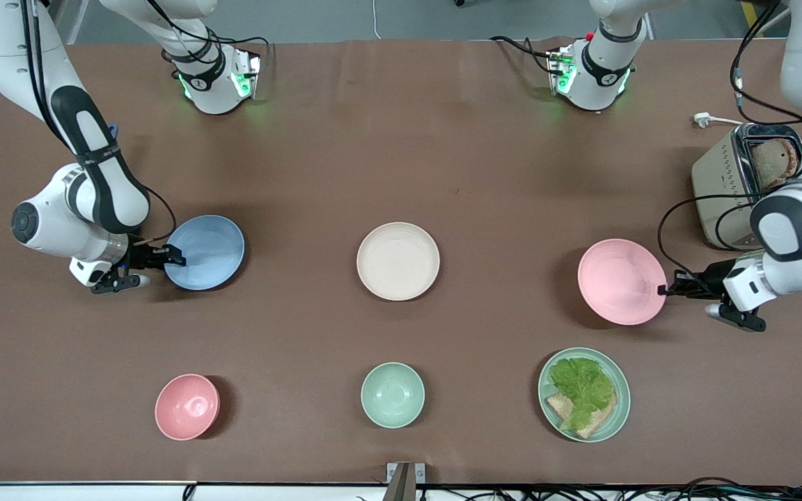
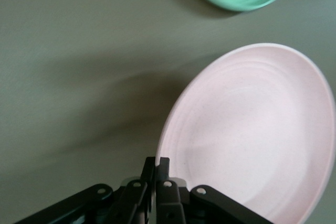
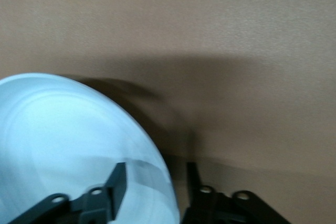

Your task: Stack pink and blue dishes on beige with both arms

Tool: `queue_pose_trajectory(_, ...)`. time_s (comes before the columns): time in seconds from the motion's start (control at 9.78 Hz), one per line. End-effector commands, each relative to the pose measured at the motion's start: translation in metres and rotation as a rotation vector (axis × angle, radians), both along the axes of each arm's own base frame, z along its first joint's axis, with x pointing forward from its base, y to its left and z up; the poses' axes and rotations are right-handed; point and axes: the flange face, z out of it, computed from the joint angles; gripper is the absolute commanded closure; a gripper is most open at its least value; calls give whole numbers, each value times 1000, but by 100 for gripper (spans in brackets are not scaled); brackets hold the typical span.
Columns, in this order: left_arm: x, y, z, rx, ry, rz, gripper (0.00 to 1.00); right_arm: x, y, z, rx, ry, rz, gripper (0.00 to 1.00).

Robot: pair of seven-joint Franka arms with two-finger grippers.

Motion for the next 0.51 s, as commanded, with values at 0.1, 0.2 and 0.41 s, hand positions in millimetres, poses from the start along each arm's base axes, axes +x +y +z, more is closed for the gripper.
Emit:
queue_pose_trajectory(0.1,-9,-128,47,-16,114,96,100,0,4,9,41,-12,-27,100)
queue_pose_trajectory(0.2,-12,-175,56,60,146,126,100,5,4,17,65,8,-30,100)
queue_pose_trajectory(0.41,-31,-285,57,243,169,202,100,19,2,44,122,60,-33,100)
